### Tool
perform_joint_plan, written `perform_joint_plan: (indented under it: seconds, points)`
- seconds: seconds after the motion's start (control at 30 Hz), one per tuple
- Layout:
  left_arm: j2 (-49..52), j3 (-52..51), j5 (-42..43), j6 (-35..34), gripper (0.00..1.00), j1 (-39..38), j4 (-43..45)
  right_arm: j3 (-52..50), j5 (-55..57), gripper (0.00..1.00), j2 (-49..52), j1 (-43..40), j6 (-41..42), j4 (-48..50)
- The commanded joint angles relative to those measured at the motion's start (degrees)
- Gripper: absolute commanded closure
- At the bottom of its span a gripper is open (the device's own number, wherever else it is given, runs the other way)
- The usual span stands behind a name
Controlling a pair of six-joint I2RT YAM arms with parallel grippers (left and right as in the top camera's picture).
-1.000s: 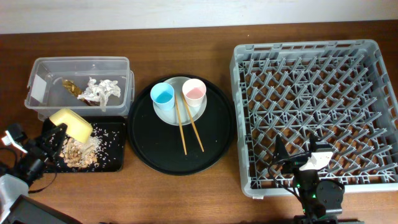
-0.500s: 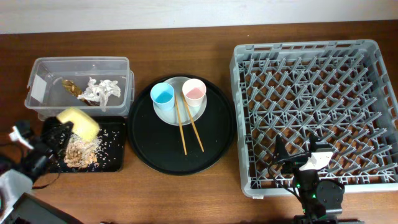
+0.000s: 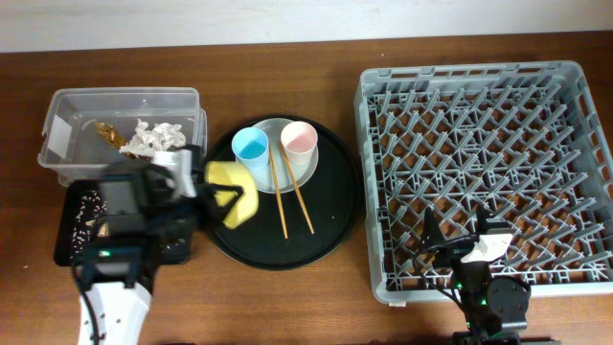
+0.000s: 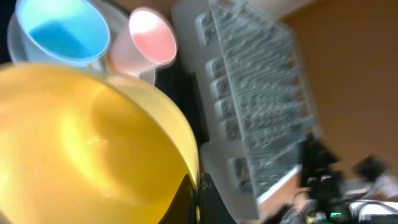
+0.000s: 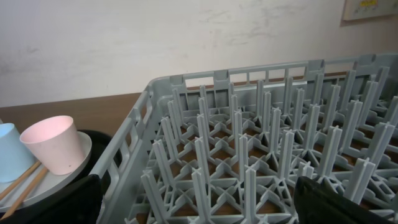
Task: Sort waste into correct bins and load items into the dishwasher rack
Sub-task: 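Return the empty yellow bowl to the round tray and release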
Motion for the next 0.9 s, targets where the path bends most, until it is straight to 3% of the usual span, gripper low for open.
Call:
perform_joint_plan:
  seconds: [0.0,0.1,0.33,0.47,0.5,0.53,0.57,0.63,0.83,0.87]
  points:
    - [1.22,0.81,-28.22,-2.01,1.0,-15.43,-2.67,-0.39,-0.5,0.02,-0.44,0.0,0.48,-0.13]
    - [6.27,0.81,-42.47,-2.01,1.0,-26.27,-4.66,-0.39,-0.5,0.02,-0.44,0.0,0.48,-0.13]
    - [21.62,0.81,-45.55,-1.99,1.0,-28.46,-3.98,-0.39,-0.5,0.02,-0.44,0.0,0.48,-0.13]
    - [23.87,0.81,-45.55,-1.99,1.0,-28.46,-2.47,-0.39,-0.5,0.02,-0.44,0.0,0.48,-0.13]
    - [23.87,0.81,-45.79,-1.97,0.93,-28.46,-1.92,-0.39,-0.5,0.02,-0.42,0.0,0.48,-0.13]
    - [23.85,0.83,-46.03,-1.97,0.66,-28.44,-1.25,-0.39,-0.5,0.02,-0.44,0.0,0.46,-0.13]
    - [23.85,1.09,-46.8,-1.97,0.53,-28.39,-1.01,-0.39,-0.5,0.02,-0.44,0.0,0.48,-0.13]
    - [23.82,2.91,-47.25,-1.88,0.44,-27.87,-1.95,-0.39,-0.5,0.02,-0.44,0.0,0.48,-0.13]
    - [23.74,25.46,-47.25,-1.73,0.43,-20.5,-20.87,-0.39,-0.5,0.02,-0.44,0.0,0.48,-0.13]
    - [23.63,29.22,-47.3,-1.29,0.34,-18.82,-24.09,-0.39,-0.5,0.02,-0.44,0.0,0.48,-0.13]
